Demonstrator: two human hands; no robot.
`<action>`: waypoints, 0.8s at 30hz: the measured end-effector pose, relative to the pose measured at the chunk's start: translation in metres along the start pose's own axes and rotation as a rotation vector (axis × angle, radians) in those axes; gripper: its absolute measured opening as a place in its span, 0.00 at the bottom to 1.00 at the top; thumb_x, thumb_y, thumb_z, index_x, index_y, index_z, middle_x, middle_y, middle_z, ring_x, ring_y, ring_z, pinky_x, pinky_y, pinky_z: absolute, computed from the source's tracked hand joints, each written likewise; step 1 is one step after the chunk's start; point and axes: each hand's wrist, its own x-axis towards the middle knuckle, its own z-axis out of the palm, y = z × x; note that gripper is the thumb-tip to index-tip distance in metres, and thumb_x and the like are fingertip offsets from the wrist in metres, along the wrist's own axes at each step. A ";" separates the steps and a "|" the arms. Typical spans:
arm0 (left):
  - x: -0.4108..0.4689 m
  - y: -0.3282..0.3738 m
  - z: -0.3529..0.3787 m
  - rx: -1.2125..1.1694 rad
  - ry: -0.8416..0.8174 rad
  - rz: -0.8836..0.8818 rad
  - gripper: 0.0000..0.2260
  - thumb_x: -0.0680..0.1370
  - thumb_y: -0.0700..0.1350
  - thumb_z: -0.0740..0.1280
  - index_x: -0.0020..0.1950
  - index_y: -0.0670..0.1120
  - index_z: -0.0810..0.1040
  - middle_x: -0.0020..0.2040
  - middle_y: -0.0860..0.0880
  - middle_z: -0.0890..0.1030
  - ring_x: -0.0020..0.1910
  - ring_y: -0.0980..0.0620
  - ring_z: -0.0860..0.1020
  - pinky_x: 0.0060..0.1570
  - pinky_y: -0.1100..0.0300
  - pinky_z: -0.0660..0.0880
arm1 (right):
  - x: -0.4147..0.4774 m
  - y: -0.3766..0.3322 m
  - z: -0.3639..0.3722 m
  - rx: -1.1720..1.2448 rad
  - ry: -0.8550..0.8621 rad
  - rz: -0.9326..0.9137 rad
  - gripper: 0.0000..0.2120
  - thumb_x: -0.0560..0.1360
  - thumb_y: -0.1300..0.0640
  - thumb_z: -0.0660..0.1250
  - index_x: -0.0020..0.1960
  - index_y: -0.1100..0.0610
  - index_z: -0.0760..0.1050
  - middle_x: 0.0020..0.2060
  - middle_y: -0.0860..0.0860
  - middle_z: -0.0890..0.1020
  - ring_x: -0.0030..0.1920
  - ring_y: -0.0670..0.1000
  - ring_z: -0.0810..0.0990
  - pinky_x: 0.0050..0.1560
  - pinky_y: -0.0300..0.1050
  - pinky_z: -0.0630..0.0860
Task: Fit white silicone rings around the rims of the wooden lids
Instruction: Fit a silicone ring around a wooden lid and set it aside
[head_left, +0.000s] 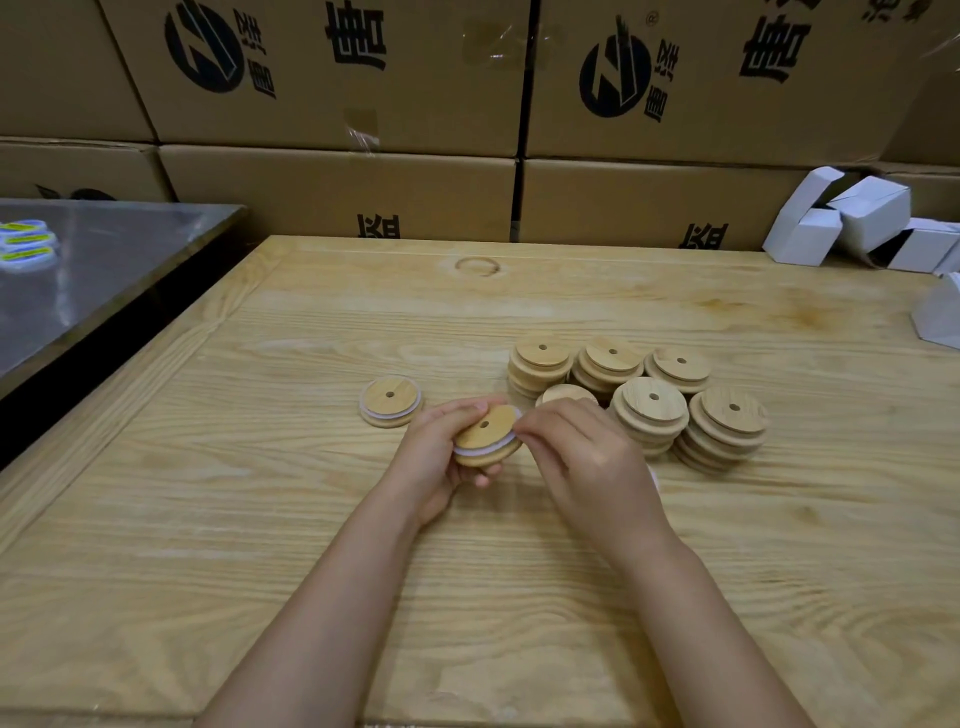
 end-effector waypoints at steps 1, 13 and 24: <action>0.000 0.000 -0.001 0.026 -0.010 -0.009 0.10 0.79 0.39 0.59 0.51 0.41 0.79 0.30 0.46 0.80 0.17 0.52 0.73 0.15 0.68 0.66 | 0.000 0.000 0.000 0.031 -0.008 0.019 0.03 0.73 0.66 0.68 0.43 0.63 0.81 0.38 0.55 0.81 0.38 0.57 0.79 0.40 0.53 0.76; 0.002 0.001 -0.002 0.001 0.014 0.009 0.13 0.75 0.36 0.62 0.59 0.43 0.76 0.34 0.47 0.79 0.21 0.52 0.71 0.19 0.67 0.65 | -0.003 0.005 0.006 0.223 -0.075 0.320 0.05 0.73 0.65 0.68 0.49 0.59 0.80 0.44 0.51 0.81 0.47 0.52 0.78 0.48 0.52 0.76; 0.019 0.007 -0.045 0.446 0.745 0.395 0.31 0.66 0.42 0.77 0.67 0.45 0.69 0.60 0.46 0.77 0.58 0.50 0.77 0.58 0.56 0.74 | -0.003 0.009 0.001 0.100 -0.026 0.361 0.04 0.74 0.63 0.68 0.47 0.59 0.80 0.43 0.49 0.82 0.46 0.50 0.78 0.48 0.45 0.74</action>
